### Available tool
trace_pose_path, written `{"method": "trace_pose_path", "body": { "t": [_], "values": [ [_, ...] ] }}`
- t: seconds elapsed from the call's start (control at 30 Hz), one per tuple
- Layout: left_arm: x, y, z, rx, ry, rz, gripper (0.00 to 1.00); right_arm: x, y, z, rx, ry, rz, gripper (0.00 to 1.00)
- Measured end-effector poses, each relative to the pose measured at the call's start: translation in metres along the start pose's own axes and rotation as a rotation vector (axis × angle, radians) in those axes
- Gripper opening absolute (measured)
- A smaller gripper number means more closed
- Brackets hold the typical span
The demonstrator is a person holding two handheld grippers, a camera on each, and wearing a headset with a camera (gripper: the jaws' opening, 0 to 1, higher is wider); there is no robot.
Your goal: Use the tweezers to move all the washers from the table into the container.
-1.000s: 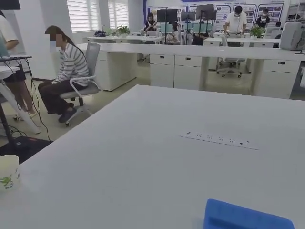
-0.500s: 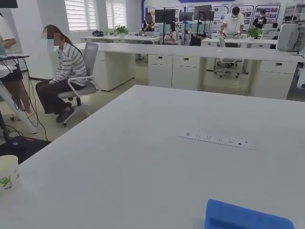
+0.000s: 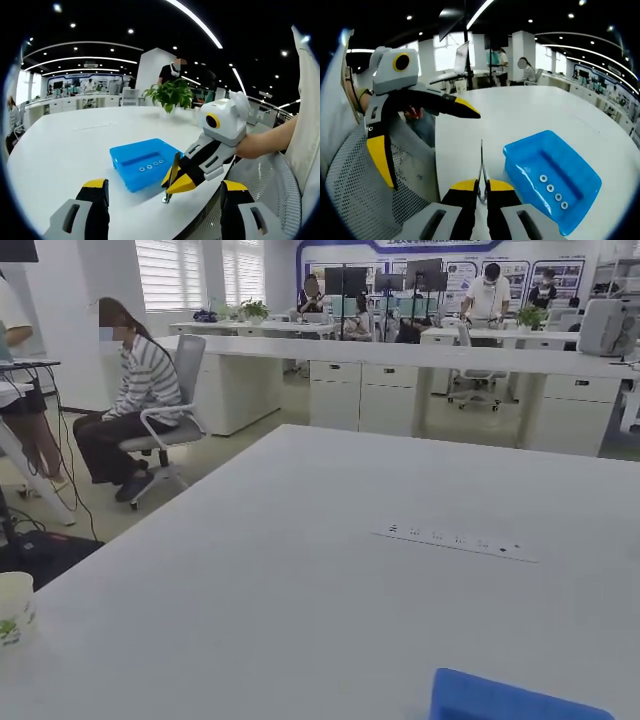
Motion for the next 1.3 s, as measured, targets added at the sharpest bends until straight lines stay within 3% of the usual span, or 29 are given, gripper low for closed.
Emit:
{"method": "trace_pose_path", "body": {
  "t": [0.1,0.2,0.77,1.03,1.3],
  "values": [
    [-0.001,0.001,-0.001,-0.007,0.008,0.011,0.94,0.002,-0.005,-0.003,-0.011,0.077,-0.045,0.03],
    [0.000,0.000,-0.001,-0.007,0.003,0.002,0.94,0.005,-0.012,-0.008,-0.026,0.102,-0.066,0.03],
    [0.000,0.000,0.001,0.003,-0.004,-0.006,0.94,0.042,-0.032,-0.030,-0.058,0.122,-0.180,0.03],
    [0.000,0.000,0.000,-0.001,-0.006,-0.006,0.94,0.049,-0.029,-0.047,-0.076,0.120,-0.191,0.03],
    [0.000,0.000,0.001,-0.004,-0.007,-0.002,0.93,0.048,-0.019,-0.062,-0.087,0.135,-0.170,0.03]
  ]
}}
Point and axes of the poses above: the centre of the closed fingertips' face, and the gripper's own axes: y roughly forward along the fingers, z roughly to its left, x roughly out of its top, the point moved 6 cm from there along -y, roughly backward along the fingers, and after that the axes turned 11 degrees about -y, right-handed, at the moved point
